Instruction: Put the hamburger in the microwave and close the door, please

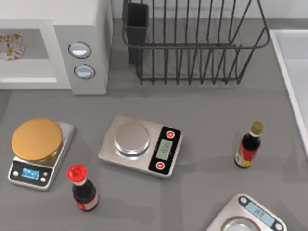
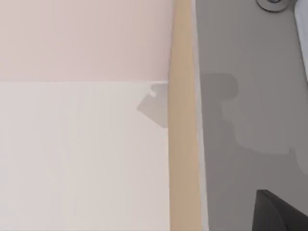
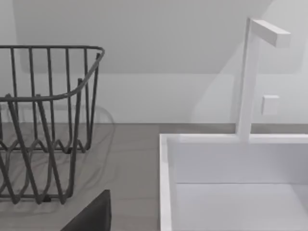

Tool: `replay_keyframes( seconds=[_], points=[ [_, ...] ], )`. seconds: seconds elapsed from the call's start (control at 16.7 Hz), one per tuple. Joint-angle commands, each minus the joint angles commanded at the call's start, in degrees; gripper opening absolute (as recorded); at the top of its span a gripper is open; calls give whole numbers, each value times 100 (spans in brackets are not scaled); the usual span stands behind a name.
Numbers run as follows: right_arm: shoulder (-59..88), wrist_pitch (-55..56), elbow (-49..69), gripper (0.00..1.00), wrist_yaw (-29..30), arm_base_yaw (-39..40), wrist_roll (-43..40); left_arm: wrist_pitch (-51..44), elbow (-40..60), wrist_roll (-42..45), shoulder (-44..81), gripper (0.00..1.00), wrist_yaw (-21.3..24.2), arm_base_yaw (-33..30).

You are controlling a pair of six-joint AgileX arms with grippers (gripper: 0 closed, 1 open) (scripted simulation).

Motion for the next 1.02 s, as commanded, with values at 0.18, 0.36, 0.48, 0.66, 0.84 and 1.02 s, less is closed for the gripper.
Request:
replay_keyframes(
  seconds=[0.18, 0.36, 0.48, 0.66, 0.84, 1.02],
  points=[
    [0, 0, 0, 100, 0, 0, 0, 14, -15, 2, -14, 0, -18, -20],
    [0, 0, 0, 100, 0, 0, 0, 217, -149, 3, 46, 0, -19, -15],
    [0, 0, 0, 100, 0, 0, 0, 568, -387, 6, 154, 0, -18, -7],
    [0, 0, 0, 100, 0, 0, 0, 1241, -855, 14, 370, 0, -11, 5],
    [0, 0, 0, 100, 0, 0, 0, 1869, -1296, 24, 578, 0, 3, 13],
    [0, 0, 0, 100, 0, 0, 0, 2183, -1518, 29, 684, 0, 14, 16]
  ],
)
